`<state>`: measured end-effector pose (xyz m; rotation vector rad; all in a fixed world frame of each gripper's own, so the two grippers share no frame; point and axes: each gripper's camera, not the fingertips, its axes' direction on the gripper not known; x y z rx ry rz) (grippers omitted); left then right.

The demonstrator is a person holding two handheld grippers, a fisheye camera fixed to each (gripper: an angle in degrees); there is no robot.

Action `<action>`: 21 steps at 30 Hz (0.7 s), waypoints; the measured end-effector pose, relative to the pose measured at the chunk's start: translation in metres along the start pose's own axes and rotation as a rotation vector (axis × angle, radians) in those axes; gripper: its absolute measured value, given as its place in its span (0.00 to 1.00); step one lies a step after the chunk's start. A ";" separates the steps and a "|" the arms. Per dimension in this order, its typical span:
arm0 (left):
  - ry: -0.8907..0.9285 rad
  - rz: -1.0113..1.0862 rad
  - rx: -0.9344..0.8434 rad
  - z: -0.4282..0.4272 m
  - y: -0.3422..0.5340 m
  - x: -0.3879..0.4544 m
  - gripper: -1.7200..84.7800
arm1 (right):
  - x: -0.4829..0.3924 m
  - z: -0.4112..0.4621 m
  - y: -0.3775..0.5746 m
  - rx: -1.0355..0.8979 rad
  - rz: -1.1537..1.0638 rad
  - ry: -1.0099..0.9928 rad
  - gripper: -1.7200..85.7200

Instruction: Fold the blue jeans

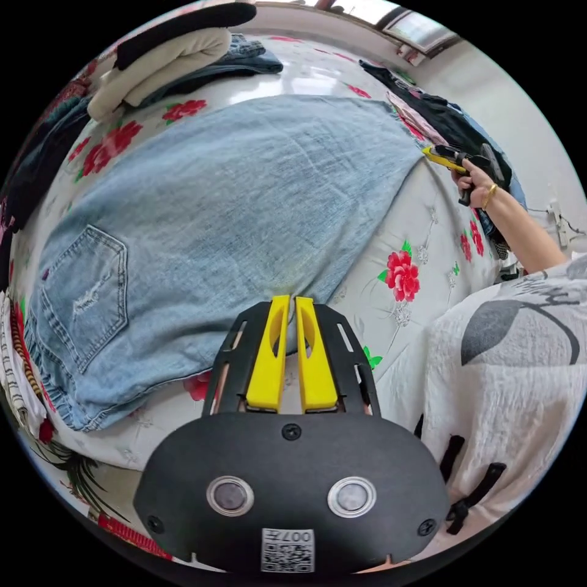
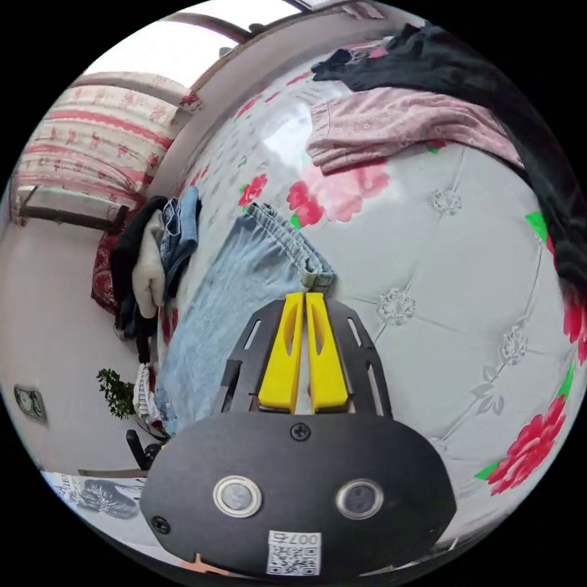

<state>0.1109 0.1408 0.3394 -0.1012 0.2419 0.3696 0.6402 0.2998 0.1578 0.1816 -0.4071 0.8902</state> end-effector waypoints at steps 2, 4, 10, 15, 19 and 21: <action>-0.010 0.016 0.014 -0.007 0.002 0.000 0.01 | 0.004 -0.019 0.010 0.122 0.037 -0.057 0.05; -0.025 0.049 0.028 -0.014 0.008 0.001 0.01 | 0.007 -0.030 0.021 0.164 0.059 -0.079 0.08; 0.072 -0.085 0.141 -0.043 0.044 -0.027 0.02 | 0.009 -0.001 0.026 0.144 0.149 -0.159 0.13; 0.209 -0.495 0.363 -0.076 0.113 -0.097 0.05 | -0.019 0.024 -0.004 0.056 0.176 -0.177 0.09; 0.201 -0.708 0.481 -0.096 0.174 -0.140 0.09 | -0.115 0.021 -0.017 0.021 -0.085 -0.194 0.04; 0.144 -0.879 0.554 -0.108 0.219 -0.166 0.11 | -0.186 0.019 -0.002 -0.007 -0.333 -0.175 0.03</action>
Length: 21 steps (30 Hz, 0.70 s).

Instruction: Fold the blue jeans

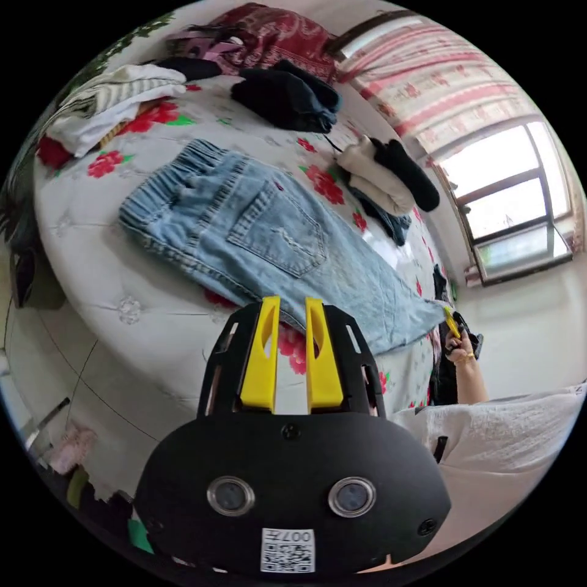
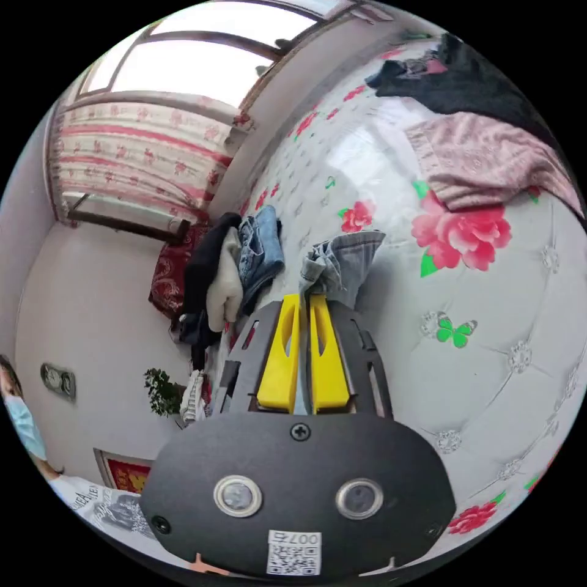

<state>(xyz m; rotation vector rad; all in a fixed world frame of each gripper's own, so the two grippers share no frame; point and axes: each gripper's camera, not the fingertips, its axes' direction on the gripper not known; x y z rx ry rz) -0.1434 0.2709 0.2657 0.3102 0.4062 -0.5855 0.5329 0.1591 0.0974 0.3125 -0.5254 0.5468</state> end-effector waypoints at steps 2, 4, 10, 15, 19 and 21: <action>-0.025 -0.161 0.088 -0.018 0.001 -0.036 0.12 | -0.080 0.019 0.008 -0.075 -0.264 -0.009 0.03; 0.029 -0.314 0.180 -0.028 0.003 -0.072 0.13 | -0.174 0.056 0.046 -0.195 -0.577 -0.048 0.03; 0.178 -0.530 0.237 -0.005 -0.008 -0.138 0.19 | -0.266 0.205 0.203 -0.657 -0.909 -0.087 0.03; 0.186 -0.615 0.254 0.012 -0.009 -0.159 0.12 | -0.243 0.251 0.254 -0.912 -0.839 -0.036 0.02; 0.216 -0.558 0.284 0.006 -0.003 -0.160 0.10 | -0.226 0.212 0.227 -0.831 -0.789 -0.065 0.02; 0.207 -0.431 0.330 -0.012 -0.006 -0.136 0.10 | -0.209 0.196 0.210 -0.786 -0.732 -0.019 0.02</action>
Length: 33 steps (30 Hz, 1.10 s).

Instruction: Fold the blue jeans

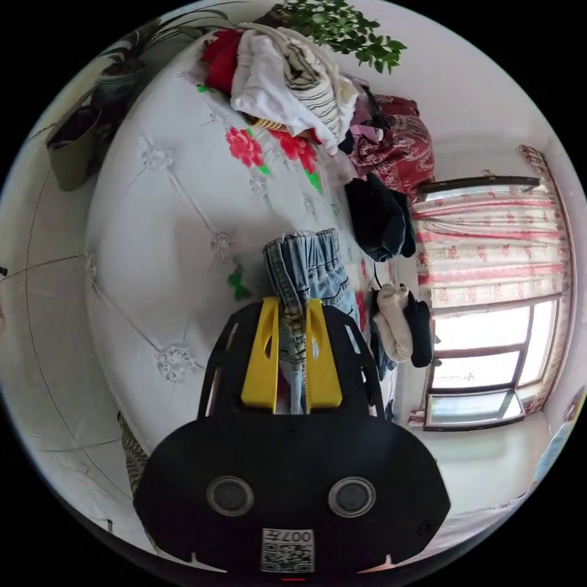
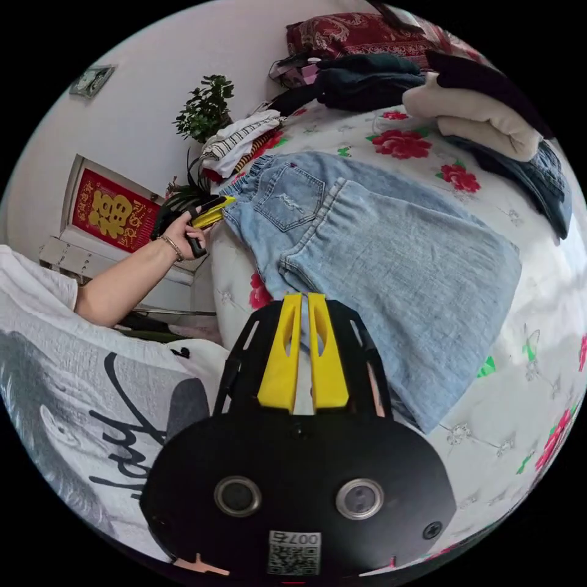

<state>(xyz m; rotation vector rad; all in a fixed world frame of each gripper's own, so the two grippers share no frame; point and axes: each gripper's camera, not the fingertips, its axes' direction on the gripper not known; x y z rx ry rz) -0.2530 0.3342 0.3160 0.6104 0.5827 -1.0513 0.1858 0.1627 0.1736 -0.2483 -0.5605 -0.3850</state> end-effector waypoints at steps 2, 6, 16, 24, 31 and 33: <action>0.038 0.155 -0.006 -0.007 0.002 0.039 0.09 | 0.022 -0.019 0.015 0.036 0.089 -0.013 0.02; 0.108 0.649 -0.121 -0.008 0.027 0.167 0.09 | 0.065 -0.059 0.060 0.179 0.275 -0.024 0.02; 0.197 1.203 -0.731 0.134 0.245 0.295 0.13 | 0.141 -0.109 0.144 0.420 0.553 -0.117 0.06; 0.042 0.932 -0.643 0.115 0.179 0.210 0.14 | 0.213 -0.115 0.156 0.395 0.619 -0.212 0.11; 0.071 0.598 -0.829 0.168 0.125 0.138 0.21 | 0.275 -0.075 0.117 0.299 0.672 -0.432 0.12; 0.096 0.601 -0.870 0.188 0.128 0.138 0.18 | 0.278 -0.071 0.111 0.274 0.682 -0.411 0.11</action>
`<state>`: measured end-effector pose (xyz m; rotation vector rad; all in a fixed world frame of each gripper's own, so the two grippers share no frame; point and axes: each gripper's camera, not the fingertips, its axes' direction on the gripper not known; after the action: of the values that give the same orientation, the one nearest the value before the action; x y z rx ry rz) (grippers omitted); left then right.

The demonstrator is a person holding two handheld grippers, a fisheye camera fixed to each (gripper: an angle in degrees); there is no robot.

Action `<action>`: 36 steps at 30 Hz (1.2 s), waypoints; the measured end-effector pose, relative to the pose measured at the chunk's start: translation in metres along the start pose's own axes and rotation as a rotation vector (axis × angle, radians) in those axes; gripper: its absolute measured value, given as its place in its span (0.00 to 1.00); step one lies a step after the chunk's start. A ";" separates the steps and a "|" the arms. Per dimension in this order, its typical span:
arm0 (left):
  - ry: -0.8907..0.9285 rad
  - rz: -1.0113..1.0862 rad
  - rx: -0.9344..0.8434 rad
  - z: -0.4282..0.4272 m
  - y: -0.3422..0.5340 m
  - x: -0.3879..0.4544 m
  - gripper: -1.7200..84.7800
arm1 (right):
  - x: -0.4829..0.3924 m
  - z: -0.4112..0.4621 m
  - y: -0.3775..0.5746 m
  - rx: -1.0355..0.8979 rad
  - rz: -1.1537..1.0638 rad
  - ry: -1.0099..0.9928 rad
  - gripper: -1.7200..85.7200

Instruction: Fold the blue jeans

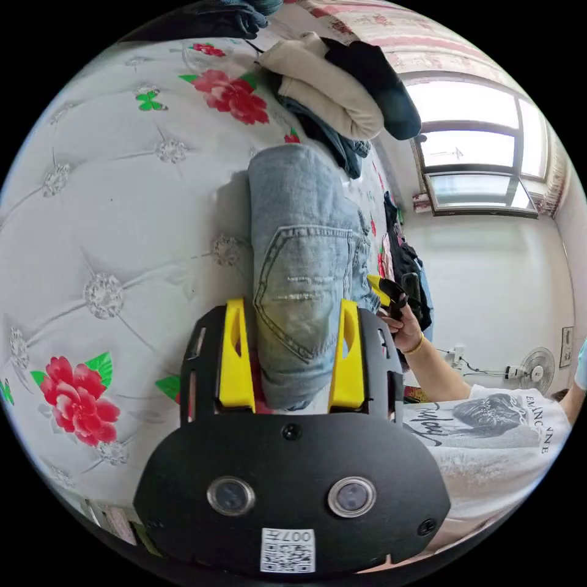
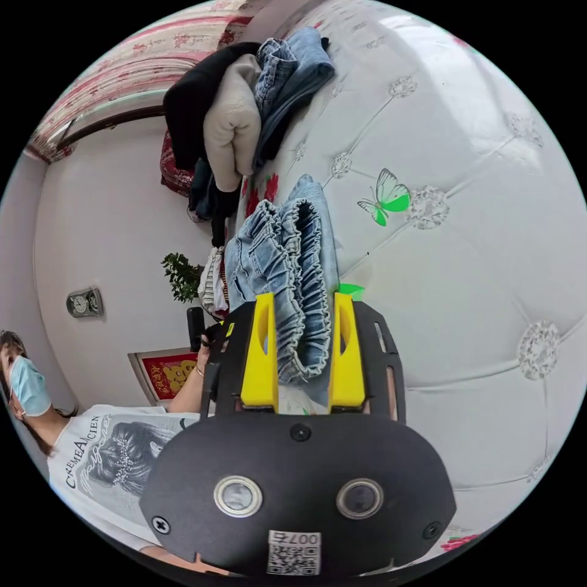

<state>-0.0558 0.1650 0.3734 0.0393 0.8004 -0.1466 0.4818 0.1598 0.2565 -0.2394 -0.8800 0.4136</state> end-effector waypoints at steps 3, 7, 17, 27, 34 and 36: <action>0.017 0.020 -0.057 0.009 -0.018 0.001 0.12 | -0.004 -0.005 -0.009 -0.054 -0.005 -0.008 0.09; 0.132 0.084 0.020 -0.019 -0.039 0.027 0.09 | -0.046 -0.038 -0.020 -0.015 -0.106 -0.173 0.08; 0.207 0.479 0.269 -0.157 -0.222 0.200 0.10 | -0.275 -0.162 -0.124 0.319 -0.496 -0.258 0.06; -0.462 0.277 0.216 -0.042 -0.217 0.145 0.12 | -0.232 -0.021 -0.110 0.271 -0.364 0.335 0.02; -0.643 0.308 -0.059 0.052 -0.022 0.119 0.10 | -0.147 0.078 0.098 -0.200 -0.388 0.771 0.02; -0.653 0.281 -0.162 0.072 0.019 0.124 0.10 | -0.148 0.100 0.132 -0.310 -0.451 0.854 0.02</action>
<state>0.0832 0.1625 0.3341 -0.0480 0.1474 0.1689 0.2867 0.2157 0.1663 -0.4464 -0.1295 -0.2542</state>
